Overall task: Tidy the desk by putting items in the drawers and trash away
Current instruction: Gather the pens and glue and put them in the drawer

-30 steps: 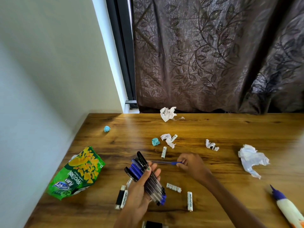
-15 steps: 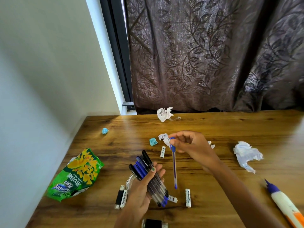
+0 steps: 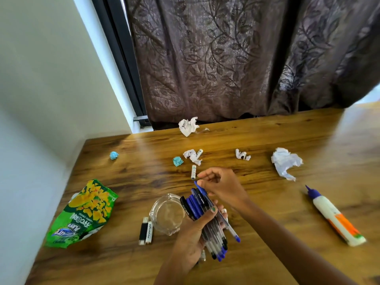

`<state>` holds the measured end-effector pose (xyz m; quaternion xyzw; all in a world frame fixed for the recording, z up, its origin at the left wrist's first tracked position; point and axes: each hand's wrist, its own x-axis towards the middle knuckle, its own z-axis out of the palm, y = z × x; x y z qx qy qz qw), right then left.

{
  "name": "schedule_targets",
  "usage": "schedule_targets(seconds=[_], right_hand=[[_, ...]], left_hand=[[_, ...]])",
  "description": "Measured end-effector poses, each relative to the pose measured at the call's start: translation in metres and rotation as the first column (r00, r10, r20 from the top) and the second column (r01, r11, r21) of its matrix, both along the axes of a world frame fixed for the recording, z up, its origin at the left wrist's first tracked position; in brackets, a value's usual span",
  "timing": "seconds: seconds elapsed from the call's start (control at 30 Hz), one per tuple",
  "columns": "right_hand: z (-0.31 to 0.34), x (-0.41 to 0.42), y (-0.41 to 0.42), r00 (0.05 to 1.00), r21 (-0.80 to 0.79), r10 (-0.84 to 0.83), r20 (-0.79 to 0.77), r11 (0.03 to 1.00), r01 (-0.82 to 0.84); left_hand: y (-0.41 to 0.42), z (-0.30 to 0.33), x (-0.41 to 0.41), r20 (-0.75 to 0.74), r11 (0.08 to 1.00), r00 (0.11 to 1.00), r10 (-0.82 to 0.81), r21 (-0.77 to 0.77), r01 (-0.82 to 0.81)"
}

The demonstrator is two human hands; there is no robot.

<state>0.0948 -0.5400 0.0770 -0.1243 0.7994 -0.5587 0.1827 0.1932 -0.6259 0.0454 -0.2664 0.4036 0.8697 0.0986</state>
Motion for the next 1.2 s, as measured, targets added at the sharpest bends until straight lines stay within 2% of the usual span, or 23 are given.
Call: schedule_targets(seconds=[0.2, 0.37, 0.5, 0.73, 0.9, 1.0, 1.2], right_hand=[[-0.009, 0.024, 0.036, 0.985, 0.003, -0.172, -0.002, 0.985, 0.172], [-0.013, 0.05, 0.08, 0.94, -0.024, -0.306, 0.154, 0.95, 0.313], [-0.013, 0.069, 0.111, 0.906, -0.107, -0.297, 0.302, 0.934, 0.342], [-0.007, 0.09, 0.178, 0.89, -0.192, -0.351, 0.291, 0.89, 0.414], [-0.019, 0.129, 0.26, 0.862, -0.201, -0.33, 0.386, 0.882, 0.427], [-0.039, 0.164, 0.321, 0.808, -0.159, -0.358, 0.468, 0.865, 0.476], [-0.089, 0.241, 0.424, 0.619, -0.062, -0.477, 0.624, 0.76, 0.647]], left_hand=[[0.016, -0.013, 0.004, 0.014, 0.993, 0.996, -0.093, -0.072, 0.094], [0.043, -0.015, 0.005, 0.046, 0.979, 0.984, -0.173, -0.104, 0.177], [0.074, -0.01, 0.011, 0.057, 0.959, 0.968, -0.245, -0.134, 0.251], [0.148, -0.004, 0.039, 0.005, 0.914, 0.921, -0.388, -0.129, 0.386], [0.23, -0.018, 0.076, 0.074, 0.902, 0.908, -0.412, -0.113, 0.418], [0.291, -0.032, 0.104, 0.171, 0.883, 0.878, -0.446, -0.078, 0.464], [0.397, -0.087, 0.154, 0.345, 0.861, 0.807, -0.479, 0.007, 0.508]])
